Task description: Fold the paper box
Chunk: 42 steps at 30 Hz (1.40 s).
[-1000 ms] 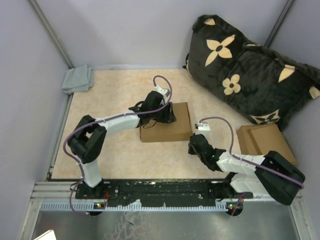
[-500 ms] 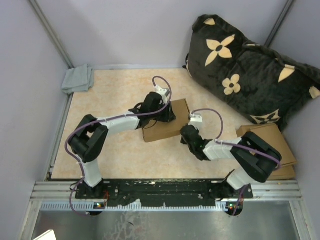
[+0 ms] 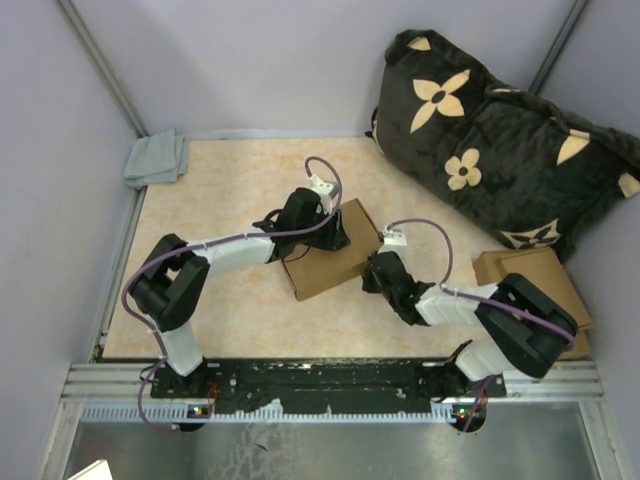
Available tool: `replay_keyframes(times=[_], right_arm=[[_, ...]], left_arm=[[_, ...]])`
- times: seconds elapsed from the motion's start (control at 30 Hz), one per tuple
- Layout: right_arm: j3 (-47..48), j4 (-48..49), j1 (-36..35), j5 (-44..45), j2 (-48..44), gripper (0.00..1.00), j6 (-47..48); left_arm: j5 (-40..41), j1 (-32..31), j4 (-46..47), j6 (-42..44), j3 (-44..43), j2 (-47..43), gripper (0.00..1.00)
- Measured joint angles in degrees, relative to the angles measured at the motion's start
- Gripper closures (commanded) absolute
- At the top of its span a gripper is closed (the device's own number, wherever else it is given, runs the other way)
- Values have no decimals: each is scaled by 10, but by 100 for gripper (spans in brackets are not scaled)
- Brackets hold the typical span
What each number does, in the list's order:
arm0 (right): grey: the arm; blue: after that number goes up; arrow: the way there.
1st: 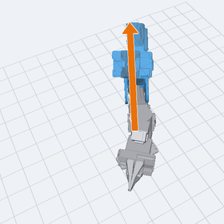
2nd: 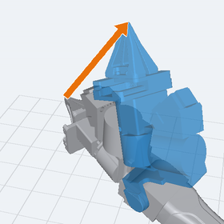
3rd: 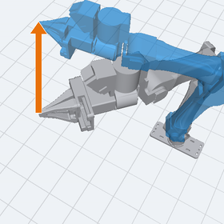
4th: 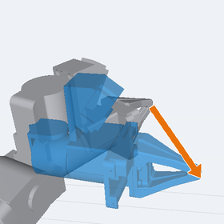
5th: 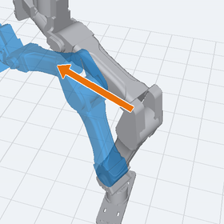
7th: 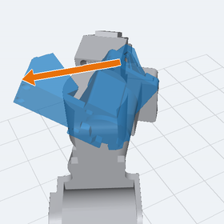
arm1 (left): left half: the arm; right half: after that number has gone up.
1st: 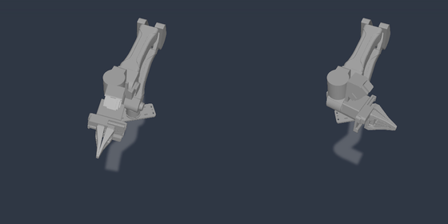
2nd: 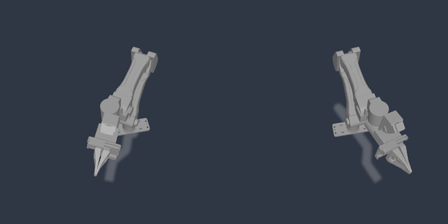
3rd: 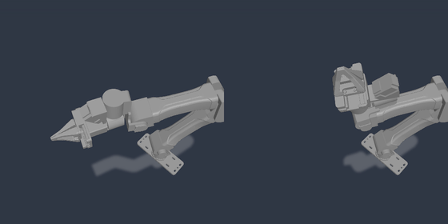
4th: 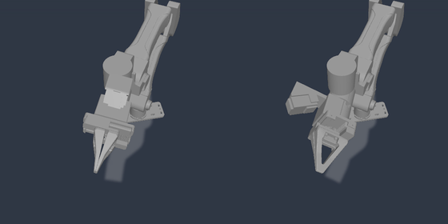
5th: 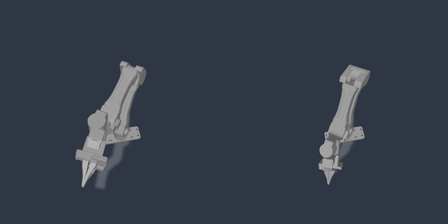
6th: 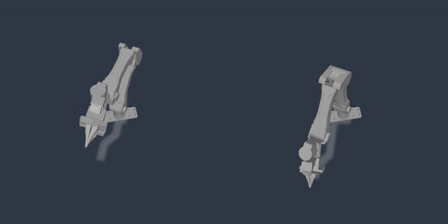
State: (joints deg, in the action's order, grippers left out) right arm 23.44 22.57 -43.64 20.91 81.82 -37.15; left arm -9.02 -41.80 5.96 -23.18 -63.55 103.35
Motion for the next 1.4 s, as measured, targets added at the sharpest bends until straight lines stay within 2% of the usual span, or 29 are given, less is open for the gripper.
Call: replay_keyframes(times=[0.27, 0.4, 0.57, 0.63, 0.7, 0.83, 1.0, 1.2, 1.4], right_arm=[[-25, -41, -2, -85, -143, 100, 5], [-25, -90, -7, -86, -240, 98, 15], [-24, -157, 2, 3, -337, 34, 23], [-18, -164, 25, 17, -330, 18, 32], [-1, -165, 60, 14, -296, 12, 45], [71, -170, 108, -24, -182, 10, 71], [142, -139, 164, -108, -66, 17, 89], [145, -107, 205, -197, 9, 26, 95], [141, -63, 206, -276, 34, 39, 93]], left_arm=[[-34, -8, -50, 14, 28, -52, 52], [-37, -12, -77, 21, 42, -98, 49], [42, -12, -116, 4, 92, -232, 40], [85, -12, -132, -14, 119, -296, 38], [117, -12, -142, -37, 154, -355, 37], [162, -12, -154, -94, 254, -453, 36], [192, -12, -165, -158, 367, -494, 36], [207, -12, -148, -181, 396, -480, 35], [205, -12, -103, -184, 389, -409, 35]])
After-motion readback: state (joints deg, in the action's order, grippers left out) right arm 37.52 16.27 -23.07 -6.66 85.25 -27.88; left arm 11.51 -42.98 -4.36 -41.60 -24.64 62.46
